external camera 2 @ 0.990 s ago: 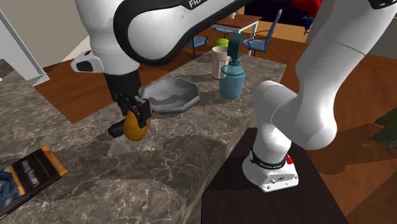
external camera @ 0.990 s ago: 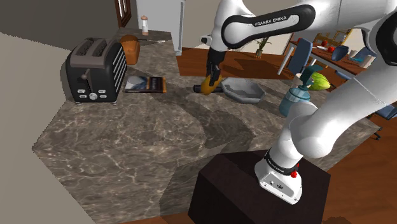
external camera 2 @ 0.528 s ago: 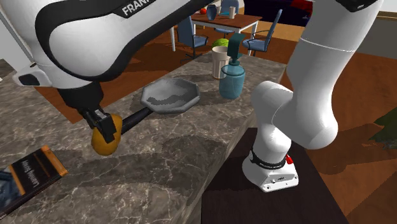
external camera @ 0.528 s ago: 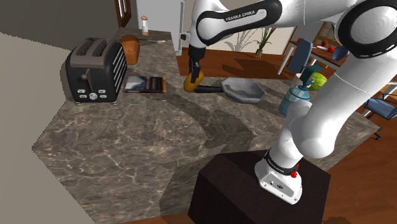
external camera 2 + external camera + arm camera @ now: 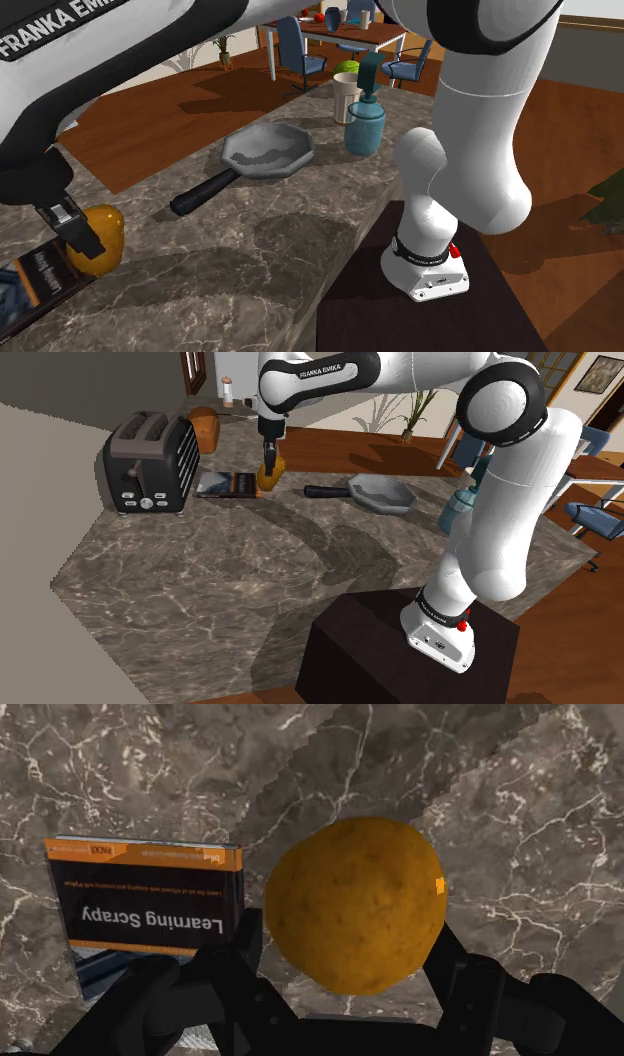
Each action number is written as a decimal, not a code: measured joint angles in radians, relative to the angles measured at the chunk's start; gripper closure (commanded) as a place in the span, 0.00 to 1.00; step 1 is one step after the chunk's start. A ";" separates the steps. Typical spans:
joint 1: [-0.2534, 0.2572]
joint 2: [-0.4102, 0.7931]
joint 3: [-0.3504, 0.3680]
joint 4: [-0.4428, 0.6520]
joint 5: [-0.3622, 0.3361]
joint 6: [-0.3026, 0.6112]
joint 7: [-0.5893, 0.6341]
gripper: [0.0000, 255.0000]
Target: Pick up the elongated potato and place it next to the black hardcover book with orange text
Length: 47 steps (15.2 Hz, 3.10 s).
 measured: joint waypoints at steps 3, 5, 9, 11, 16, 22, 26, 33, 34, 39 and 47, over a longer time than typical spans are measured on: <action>-0.001 0.075 0.007 0.089 0.021 -0.017 0.004 1.00; -0.003 0.089 0.008 0.080 0.025 0.005 0.001 1.00; -0.003 0.103 0.011 0.048 0.030 0.050 0.000 1.00; -0.002 0.105 0.012 0.027 0.032 0.073 -0.001 1.00; -0.004 0.130 0.015 -0.013 0.041 0.137 -0.007 1.00; -0.010 0.160 0.018 -0.038 0.054 0.202 -0.017 1.00; -0.010 0.179 0.020 -0.059 0.061 0.248 -0.018 1.00; -0.012 0.186 0.019 -0.064 0.063 0.257 -0.020 0.00; -0.012 0.190 0.021 -0.063 0.065 0.254 -0.021 0.00; -0.010 0.194 0.023 -0.066 0.066 0.252 -0.022 0.00; -0.001 0.127 0.014 -0.031 0.041 0.153 -0.006 0.00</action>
